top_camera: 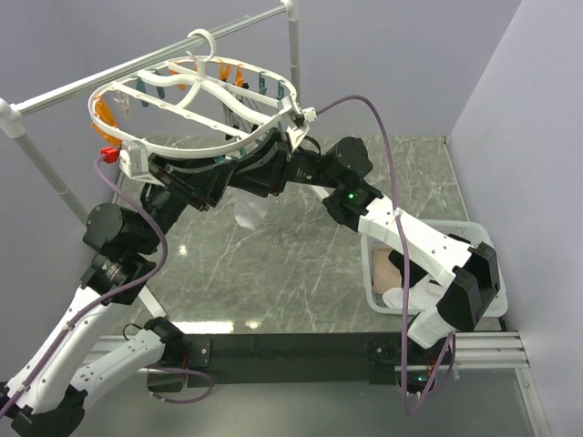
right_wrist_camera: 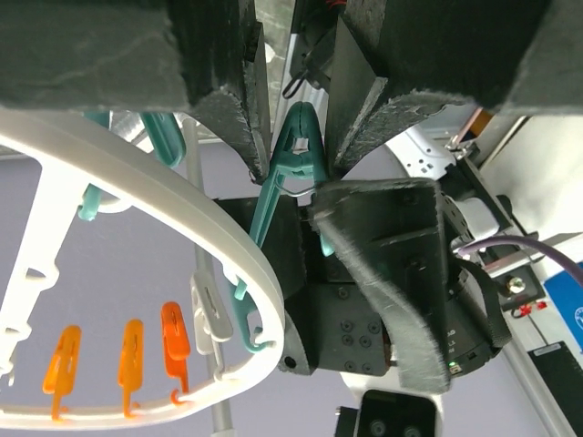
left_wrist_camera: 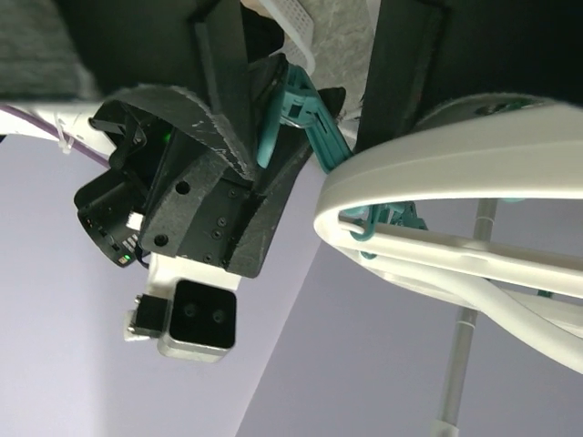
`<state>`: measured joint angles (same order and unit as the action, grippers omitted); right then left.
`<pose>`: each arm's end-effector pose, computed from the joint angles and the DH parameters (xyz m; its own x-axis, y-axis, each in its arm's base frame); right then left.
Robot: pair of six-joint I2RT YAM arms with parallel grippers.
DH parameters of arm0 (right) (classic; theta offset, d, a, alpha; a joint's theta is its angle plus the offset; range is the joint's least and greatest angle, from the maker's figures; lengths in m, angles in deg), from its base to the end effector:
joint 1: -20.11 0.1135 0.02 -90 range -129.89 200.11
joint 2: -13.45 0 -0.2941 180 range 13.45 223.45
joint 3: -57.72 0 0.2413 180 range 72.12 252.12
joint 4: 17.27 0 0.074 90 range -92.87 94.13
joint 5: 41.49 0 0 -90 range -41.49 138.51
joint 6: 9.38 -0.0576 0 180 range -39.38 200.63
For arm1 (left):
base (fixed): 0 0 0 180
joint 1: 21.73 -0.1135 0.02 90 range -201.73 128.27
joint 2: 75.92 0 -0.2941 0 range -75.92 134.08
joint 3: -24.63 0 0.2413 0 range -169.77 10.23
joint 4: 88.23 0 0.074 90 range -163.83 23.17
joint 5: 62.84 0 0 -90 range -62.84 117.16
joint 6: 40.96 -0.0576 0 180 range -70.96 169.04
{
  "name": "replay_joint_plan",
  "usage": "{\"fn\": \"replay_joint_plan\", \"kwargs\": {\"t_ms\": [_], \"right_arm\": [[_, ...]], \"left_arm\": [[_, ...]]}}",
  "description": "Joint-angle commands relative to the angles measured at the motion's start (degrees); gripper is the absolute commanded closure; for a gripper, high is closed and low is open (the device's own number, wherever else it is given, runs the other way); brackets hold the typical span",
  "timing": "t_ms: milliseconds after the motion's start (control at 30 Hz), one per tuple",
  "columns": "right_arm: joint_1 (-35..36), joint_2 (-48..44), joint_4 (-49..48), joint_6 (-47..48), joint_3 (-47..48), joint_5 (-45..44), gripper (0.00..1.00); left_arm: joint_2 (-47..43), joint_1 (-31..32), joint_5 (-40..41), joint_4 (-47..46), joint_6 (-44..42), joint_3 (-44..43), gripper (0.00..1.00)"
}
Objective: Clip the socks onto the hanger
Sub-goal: Open the clamp at the hanger.
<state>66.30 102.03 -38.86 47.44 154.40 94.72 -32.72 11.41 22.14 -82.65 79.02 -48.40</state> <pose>0.2126 0.2817 0.4979 -0.2239 0.3137 -0.9228 -0.9690 -0.1734 0.1762 0.1101 -0.0779 0.4888 -0.0076 -0.5895 -0.8077 0.7014 0.5725 -0.4245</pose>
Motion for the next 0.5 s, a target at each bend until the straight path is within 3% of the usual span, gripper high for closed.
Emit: {"fn": "replay_joint_plan", "kwargs": {"t_ms": [0, 100, 467], "right_arm": [[0.12, -1.30, -1.55, -0.91, 3.06, 3.09, 0.71], [0.04, -1.12, -1.71, -1.17, 3.32, 3.79, 0.71], [-0.49, 0.54, -2.95, -2.84, 4.64, 5.29, 0.71]], "left_arm": [[1.97, -1.94, -1.75, -0.15, 1.92, -3.33, 0.49], [2.15, -5.01, -6.91, -2.25, 4.12, -2.46, 0.52], [3.47, -13.28, -23.18, -6.47, 7.73, -1.75, 0.47]]}}
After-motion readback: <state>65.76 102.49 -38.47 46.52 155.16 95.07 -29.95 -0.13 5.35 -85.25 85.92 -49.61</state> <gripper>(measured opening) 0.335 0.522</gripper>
